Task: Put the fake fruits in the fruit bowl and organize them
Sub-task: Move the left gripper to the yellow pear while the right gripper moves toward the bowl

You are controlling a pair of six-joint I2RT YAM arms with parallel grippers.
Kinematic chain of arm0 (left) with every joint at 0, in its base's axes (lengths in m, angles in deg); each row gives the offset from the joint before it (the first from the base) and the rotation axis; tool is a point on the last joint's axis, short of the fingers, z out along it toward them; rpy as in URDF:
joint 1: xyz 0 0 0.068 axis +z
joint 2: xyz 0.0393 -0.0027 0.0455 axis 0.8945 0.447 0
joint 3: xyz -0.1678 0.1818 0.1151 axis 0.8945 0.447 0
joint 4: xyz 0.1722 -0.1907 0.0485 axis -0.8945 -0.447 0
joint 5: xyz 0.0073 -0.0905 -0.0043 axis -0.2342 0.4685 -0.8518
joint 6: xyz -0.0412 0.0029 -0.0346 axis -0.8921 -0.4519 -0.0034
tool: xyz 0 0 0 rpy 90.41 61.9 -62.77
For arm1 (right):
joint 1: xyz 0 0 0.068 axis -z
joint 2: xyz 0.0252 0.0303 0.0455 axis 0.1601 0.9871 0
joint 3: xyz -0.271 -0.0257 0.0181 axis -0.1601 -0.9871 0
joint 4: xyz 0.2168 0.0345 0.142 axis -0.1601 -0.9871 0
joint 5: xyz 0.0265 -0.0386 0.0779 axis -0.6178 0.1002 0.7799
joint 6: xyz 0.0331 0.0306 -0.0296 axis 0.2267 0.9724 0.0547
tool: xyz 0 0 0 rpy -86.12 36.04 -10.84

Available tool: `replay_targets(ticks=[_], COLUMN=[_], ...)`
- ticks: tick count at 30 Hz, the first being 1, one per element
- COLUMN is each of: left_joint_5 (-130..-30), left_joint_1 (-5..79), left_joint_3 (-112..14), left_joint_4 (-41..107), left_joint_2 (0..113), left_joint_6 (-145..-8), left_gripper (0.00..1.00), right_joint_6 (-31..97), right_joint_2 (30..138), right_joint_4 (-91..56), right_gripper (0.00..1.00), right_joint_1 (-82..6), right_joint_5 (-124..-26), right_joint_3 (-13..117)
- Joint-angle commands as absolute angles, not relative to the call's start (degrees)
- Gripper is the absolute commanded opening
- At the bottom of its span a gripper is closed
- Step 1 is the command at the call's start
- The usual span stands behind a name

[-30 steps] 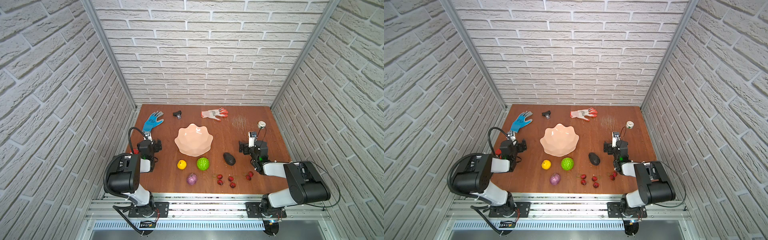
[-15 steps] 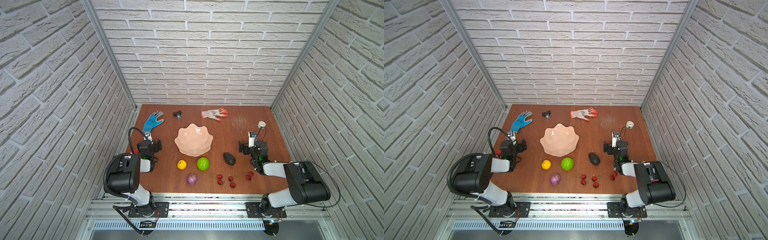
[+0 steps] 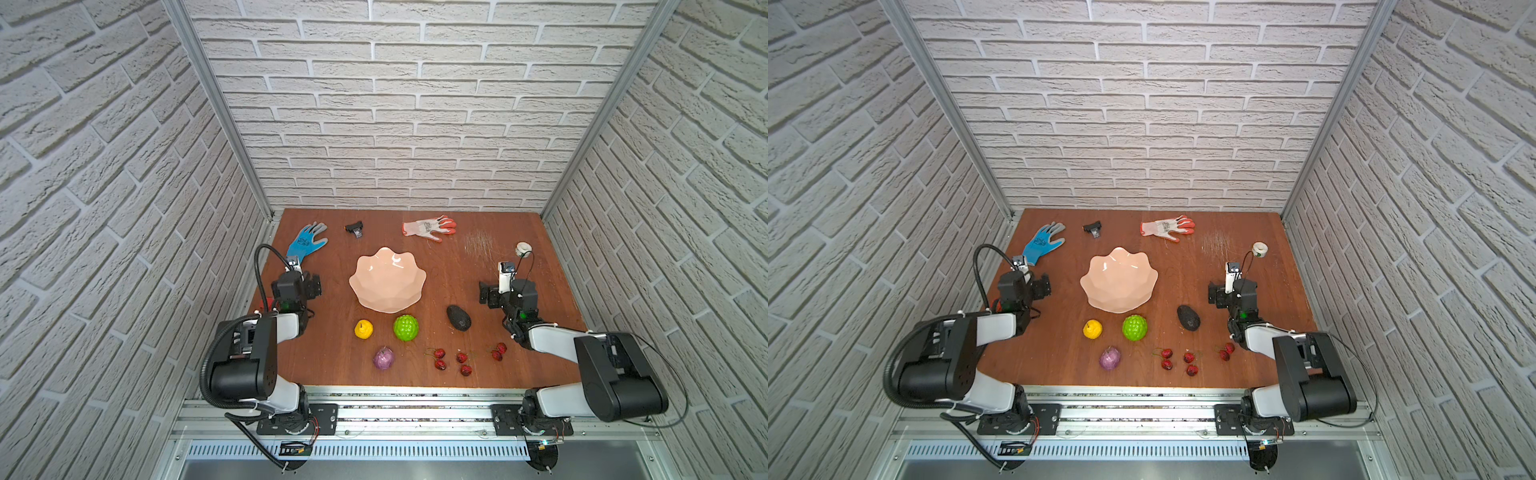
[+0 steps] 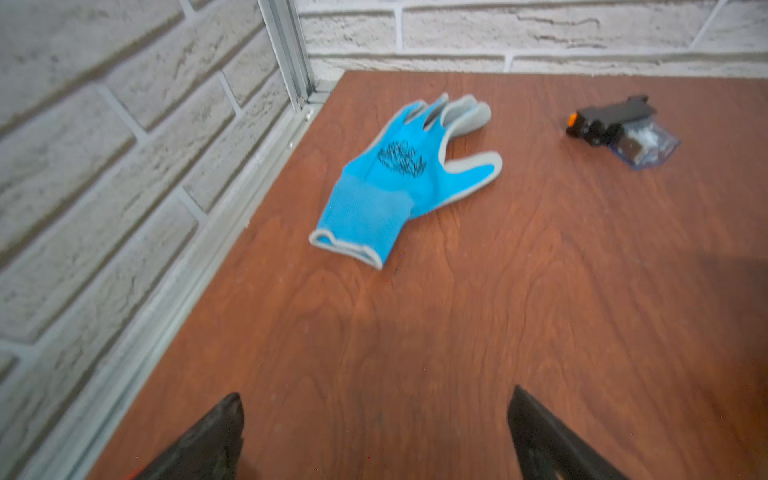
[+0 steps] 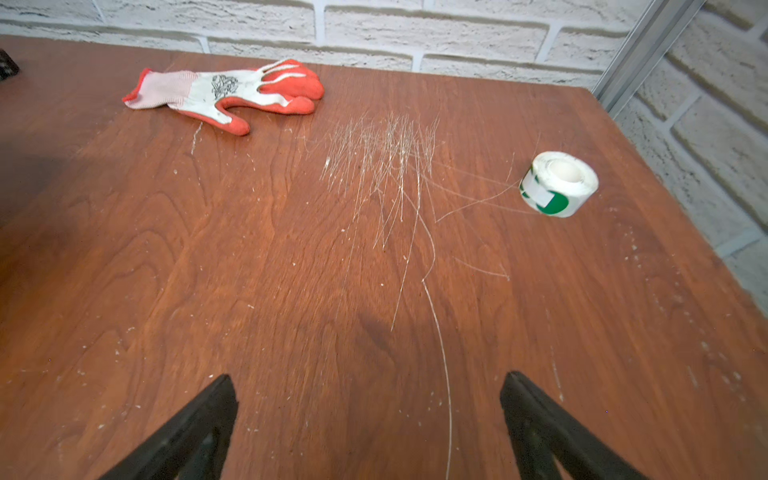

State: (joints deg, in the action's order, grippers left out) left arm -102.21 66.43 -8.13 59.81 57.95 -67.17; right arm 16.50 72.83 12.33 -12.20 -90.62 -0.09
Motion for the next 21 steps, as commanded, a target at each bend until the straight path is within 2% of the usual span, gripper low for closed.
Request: replay_targets(ticks=[1, 5, 8, 11, 15, 21], left_joint_5=[-105.63, -108.0, -107.43, -108.1, -106.51, -99.46], left_joint_1=[66.07, 64.56, 62.78, 60.48, 56.13, 47.4], left_joint_3=[-15.37, -18.59, -20.12, -24.65, -30.14, -31.65], left_joint_4=[43.78, 32.71, 24.98, 11.34, -2.75, -14.73], left_joint_2=[54.09, 49.74, 46.5, 44.56, 42.32, 37.65], left_joint_6=[-68.01, -74.9, -78.9, -82.15, -84.74, -92.08], left_gripper=[0.98, 0.98, 0.98, 0.98, 0.98, 0.97], right_joint_6=[18.88, 24.32, 25.07, 26.72, 28.79, 26.13], right_joint_2=[65.03, 60.41, 59.43, 60.02, 60.4, 64.19], right_joint_4=[1.09, -13.52, -18.74, -25.09, -29.85, -36.5], right_gripper=[1.0, 1.0, 0.99, 0.96, 0.94, 0.93], right_joint_1=[-12.12, -12.11, -12.12, -12.99, -17.28, -25.75], right_joint_5=[-92.71, -93.61, -89.56, -85.92, -85.65, -85.11], right_joint_3=[6.41, 13.95, 18.17, 23.64, 26.55, 31.48])
